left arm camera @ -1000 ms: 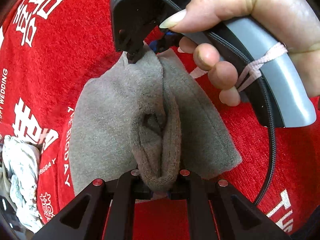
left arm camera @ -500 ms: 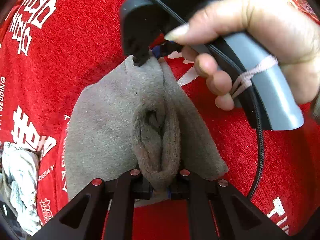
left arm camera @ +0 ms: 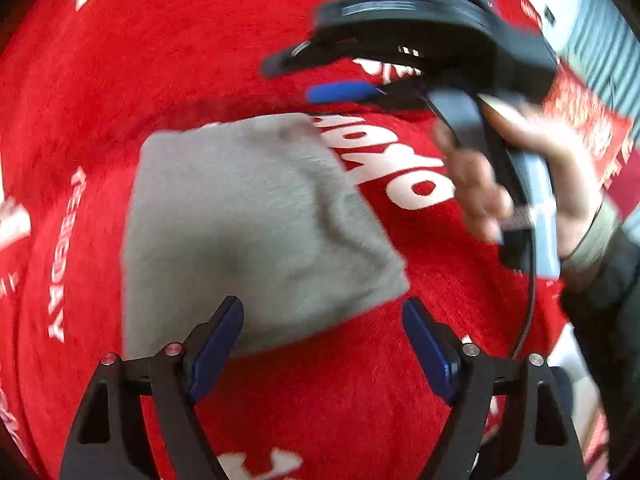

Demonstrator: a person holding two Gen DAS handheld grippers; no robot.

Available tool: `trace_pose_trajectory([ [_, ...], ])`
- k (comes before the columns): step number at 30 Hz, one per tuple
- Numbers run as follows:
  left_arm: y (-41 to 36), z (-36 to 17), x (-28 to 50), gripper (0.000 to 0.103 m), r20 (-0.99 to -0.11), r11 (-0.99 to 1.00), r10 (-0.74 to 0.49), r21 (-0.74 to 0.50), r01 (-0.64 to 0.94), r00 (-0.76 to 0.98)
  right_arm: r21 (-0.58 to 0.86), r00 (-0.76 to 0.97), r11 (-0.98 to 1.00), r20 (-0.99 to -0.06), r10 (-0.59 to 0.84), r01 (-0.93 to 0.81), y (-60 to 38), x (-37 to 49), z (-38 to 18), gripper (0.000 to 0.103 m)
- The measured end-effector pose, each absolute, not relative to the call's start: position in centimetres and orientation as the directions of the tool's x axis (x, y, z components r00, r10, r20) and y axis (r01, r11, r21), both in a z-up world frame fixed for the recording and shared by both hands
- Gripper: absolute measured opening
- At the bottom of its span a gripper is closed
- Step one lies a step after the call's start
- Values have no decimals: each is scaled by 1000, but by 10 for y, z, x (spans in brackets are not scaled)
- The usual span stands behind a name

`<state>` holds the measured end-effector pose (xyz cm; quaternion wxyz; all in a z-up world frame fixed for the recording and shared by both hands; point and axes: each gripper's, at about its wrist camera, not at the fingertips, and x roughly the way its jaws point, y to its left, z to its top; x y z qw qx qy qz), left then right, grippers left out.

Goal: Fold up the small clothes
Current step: 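Open the left tool and release the sweater edge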

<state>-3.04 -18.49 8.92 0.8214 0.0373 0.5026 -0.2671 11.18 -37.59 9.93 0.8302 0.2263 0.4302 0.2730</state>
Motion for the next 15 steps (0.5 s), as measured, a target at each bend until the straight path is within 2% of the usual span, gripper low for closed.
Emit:
trace_pose_trajectory([
  [2,-157,90,-21,82,-838,873,-411,-248,421,359,675,421,675,-541,728,-299,-365,105,91,81],
  [5,-118,84,3,82,-846,908,-391,-292,300,362,651,378,726,-629,680,-222,-360,108,62,81],
  [6,-107,82,10,82,-844,909,-402,-321,266,355,637,372,753,-667,645,-164,-367,110,47,72],
  [7,-94,79,19,82,-843,909,-411,-353,221,346,643,388,757,-672,631,-118,-378,110,37,54],
  [8,-86,76,24,82,-845,910,-412,-368,190,342,643,413,761,-673,613,-82,-390,108,35,48],
  [9,-76,74,32,82,-847,913,-407,-378,150,342,622,435,782,-692,576,-46,-397,106,37,48],
  [11,-59,69,45,82,-843,909,-413,-405,99,345,517,480,856,-756,446,19,-408,99,46,63],
  [12,-53,66,54,82,-838,902,-424,-423,80,343,451,496,892,-783,376,37,-412,94,54,78],
  [13,-48,64,63,82,-835,895,-436,-442,61,336,431,507,901,-787,352,42,-416,89,60,86],
  [15,-45,58,82,82,-818,864,-491,-501,49,300,464,522,885,-766,376,45,-422,82,68,87],
])
